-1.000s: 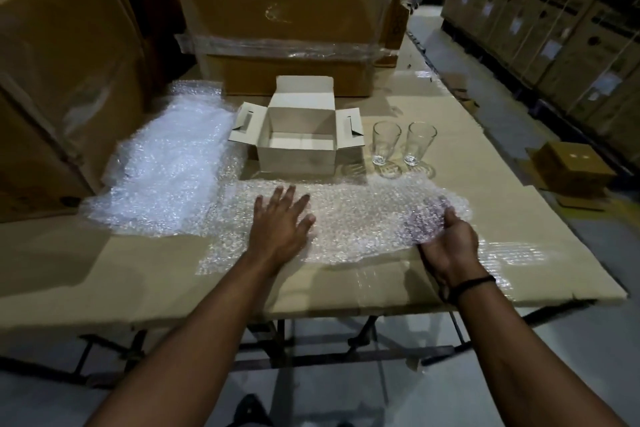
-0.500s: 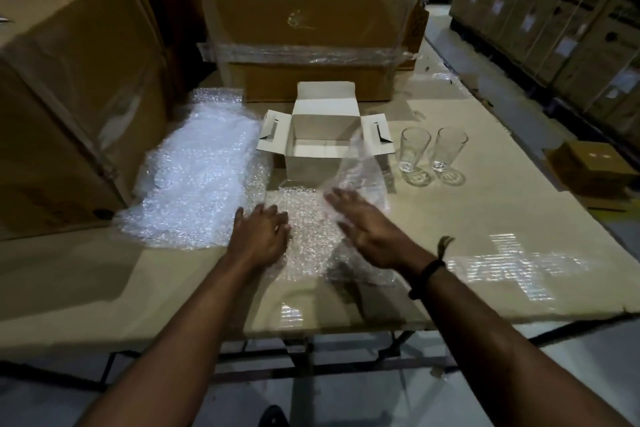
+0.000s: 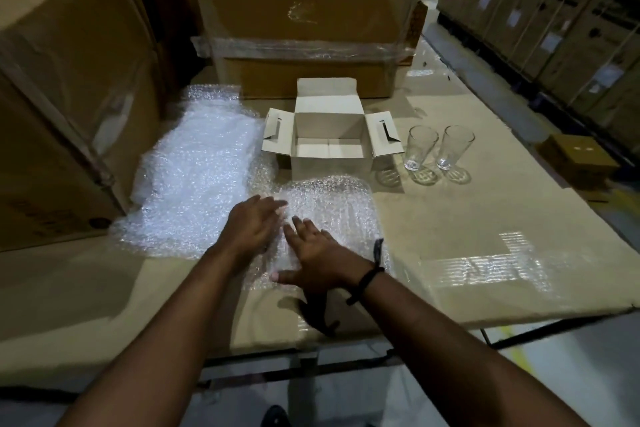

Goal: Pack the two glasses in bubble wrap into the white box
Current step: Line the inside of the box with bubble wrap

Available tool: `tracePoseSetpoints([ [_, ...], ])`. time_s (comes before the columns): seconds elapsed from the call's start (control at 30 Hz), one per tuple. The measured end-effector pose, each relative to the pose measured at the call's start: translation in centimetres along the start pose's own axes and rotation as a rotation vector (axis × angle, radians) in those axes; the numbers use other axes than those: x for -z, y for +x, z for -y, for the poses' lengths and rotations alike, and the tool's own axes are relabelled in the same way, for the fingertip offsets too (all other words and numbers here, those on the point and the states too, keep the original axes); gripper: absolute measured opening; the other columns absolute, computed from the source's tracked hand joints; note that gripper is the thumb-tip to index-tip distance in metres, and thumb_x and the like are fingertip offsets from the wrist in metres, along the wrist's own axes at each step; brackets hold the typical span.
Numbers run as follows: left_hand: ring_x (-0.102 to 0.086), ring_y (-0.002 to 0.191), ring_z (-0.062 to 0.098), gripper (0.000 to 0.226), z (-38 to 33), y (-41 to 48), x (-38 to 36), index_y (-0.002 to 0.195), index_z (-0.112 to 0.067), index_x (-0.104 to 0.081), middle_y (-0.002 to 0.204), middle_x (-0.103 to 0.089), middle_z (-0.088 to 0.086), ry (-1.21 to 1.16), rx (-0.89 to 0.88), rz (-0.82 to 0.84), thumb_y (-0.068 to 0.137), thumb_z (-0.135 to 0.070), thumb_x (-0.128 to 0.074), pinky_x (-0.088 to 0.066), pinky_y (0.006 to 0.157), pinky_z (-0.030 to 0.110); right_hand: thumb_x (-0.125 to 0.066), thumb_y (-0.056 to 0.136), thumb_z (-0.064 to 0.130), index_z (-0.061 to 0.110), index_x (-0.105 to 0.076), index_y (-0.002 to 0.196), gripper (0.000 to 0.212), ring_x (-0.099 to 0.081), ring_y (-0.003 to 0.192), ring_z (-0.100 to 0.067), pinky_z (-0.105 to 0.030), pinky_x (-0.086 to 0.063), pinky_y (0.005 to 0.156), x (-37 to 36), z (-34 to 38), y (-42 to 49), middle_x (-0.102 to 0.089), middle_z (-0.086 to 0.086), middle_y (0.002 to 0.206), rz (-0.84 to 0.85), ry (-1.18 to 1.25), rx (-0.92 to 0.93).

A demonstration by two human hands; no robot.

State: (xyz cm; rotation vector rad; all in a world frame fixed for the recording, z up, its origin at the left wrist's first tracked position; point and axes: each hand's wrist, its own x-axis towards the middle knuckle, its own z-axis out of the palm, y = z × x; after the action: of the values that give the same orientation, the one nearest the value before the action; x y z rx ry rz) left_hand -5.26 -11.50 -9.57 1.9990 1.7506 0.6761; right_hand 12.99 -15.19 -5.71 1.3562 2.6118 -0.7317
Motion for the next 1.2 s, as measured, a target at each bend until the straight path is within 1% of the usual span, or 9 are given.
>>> tracePoseSetpoints([
  [0.17, -0.016, 0.148, 0.024, 0.041, 0.1, 0.7, -1.6, 0.136, -0.032, -0.053, 0.158, -0.028, 0.005, 0.353, 0.031, 0.053, 0.097, -0.042, -0.049, -0.006, 0.117, 0.046, -0.033, 0.099, 0.049, 0.012, -0.028, 0.146, 0.060, -0.032, 0.138, -0.025, -0.039, -0.031, 0.110, 2.7, -4.8, -3.0, -0.031, -0.010, 0.153, -0.317, -0.113, -0.097],
  [0.3, -0.019, 0.147, 0.023, 0.042, -0.6, 0.9, -1.9, 0.140, -0.028, -0.051, 0.158, -0.028, 0.005, 0.330, -0.033, -0.029, 0.098, -0.025, -0.050, -0.006, 0.117, 0.046, -0.027, 0.087, 0.070, 0.016, -0.009, 0.152, 0.086, -0.006, 0.147, -0.025, -0.048, -0.013, 0.115, -0.1, -9.0, -3.2, -0.005, -0.009, 0.160, -0.104, -0.181, -0.238],
  [0.37, -0.018, 0.148, 0.021, 0.045, -1.3, 0.7, -2.3, 0.142, -0.031, -0.046, 0.159, -0.027, 0.003, 0.298, -0.088, 0.026, 0.099, -0.041, -0.039, -0.003, 0.118, 0.047, -0.017, 0.076, 0.080, 0.021, -0.006, 0.152, 0.097, 0.000, 0.148, -0.023, -0.050, -0.007, 0.116, -1.5, -9.8, -3.4, 0.001, -0.005, 0.161, -0.130, -0.175, -0.218],
  [0.5, 0.000, 0.150, 0.020, 0.083, -1.7, -0.2, -3.6, 0.152, -0.038, -0.019, 0.163, -0.005, -0.001, 0.411, -0.083, 0.276, 0.082, -0.080, -0.007, 0.009, 0.116, 0.054, -0.012, 0.071, 0.088, 0.027, -0.001, 0.152, 0.102, 0.008, 0.147, -0.019, -0.052, 0.002, 0.116, -1.7, -10.2, -3.7, 0.007, 0.000, 0.160, -0.196, -0.170, -0.213],
  [0.7, 0.005, 0.150, 0.020, 0.082, -1.8, -0.4, -3.6, 0.154, -0.036, -0.011, 0.164, 0.004, 0.000, 0.462, -0.071, 0.250, 0.085, -0.079, -0.010, 0.008, 0.117, 0.053, -0.003, 0.077, 0.077, 0.026, -0.003, 0.152, 0.091, 0.006, 0.147, -0.018, -0.052, 0.001, 0.117, -2.1, -11.2, -3.2, 0.004, 0.001, 0.161, -0.204, -0.182, -0.244],
  [0.83, 0.002, 0.150, 0.018, 0.067, -1.6, -0.6, -3.1, 0.154, -0.036, -0.014, 0.164, 0.000, -0.002, 0.433, -0.026, 0.294, 0.095, -0.067, -0.023, 0.008, 0.116, 0.053, -0.020, 0.089, 0.068, 0.026, -0.008, 0.152, 0.077, -0.001, 0.147, -0.017, -0.050, -0.005, 0.117, -1.5, -11.6, -3.5, -0.003, 0.000, 0.161, -0.217, -0.108, -0.251],
  [0.97, 0.006, 0.150, 0.018, 0.081, -1.8, -1.0, -3.0, 0.154, -0.035, -0.015, 0.163, 0.002, -0.001, 0.395, -0.041, 0.204, 0.084, -0.076, -0.013, 0.007, 0.117, 0.051, -0.044, 0.087, 0.060, 0.018, -0.046, 0.130, 0.060, -0.050, 0.114, -0.030, -0.042, -0.040, 0.094, 0.1, -11.5, -4.0, -0.054, -0.010, 0.127, -0.572, -0.006, -0.562],
  [1.1, 0.004, 0.150, 0.019, 0.071, -1.7, -1.1, -3.4, 0.154, -0.036, -0.012, 0.164, 0.001, -0.001, 0.431, -0.041, 0.293, 0.093, -0.071, -0.021, 0.008, 0.116, 0.054, -0.064, 0.072, 0.058, 0.018, -0.056, 0.094, 0.046, -0.058, 0.091, -0.029, -0.035, -0.044, 0.077, 1.0, -10.9, -3.6, -0.062, -0.004, 0.096, -0.373, 0.052, -0.718],
  [1.2, 0.001, 0.150, 0.020, 0.067, -2.1, -0.7, -3.0, 0.154, -0.034, -0.019, 0.164, -0.004, 0.000, 0.440, -0.040, 0.276, 0.095, -0.065, -0.029, 0.007, 0.117, 0.054, -0.067, 0.071, 0.034, 0.013, -0.058, 0.078, 0.025, -0.062, 0.075, -0.027, -0.031, -0.049, 0.065, 1.9, -10.7, -2.8, -0.067, -0.008, 0.082, -0.331, 0.274, -0.689],
])
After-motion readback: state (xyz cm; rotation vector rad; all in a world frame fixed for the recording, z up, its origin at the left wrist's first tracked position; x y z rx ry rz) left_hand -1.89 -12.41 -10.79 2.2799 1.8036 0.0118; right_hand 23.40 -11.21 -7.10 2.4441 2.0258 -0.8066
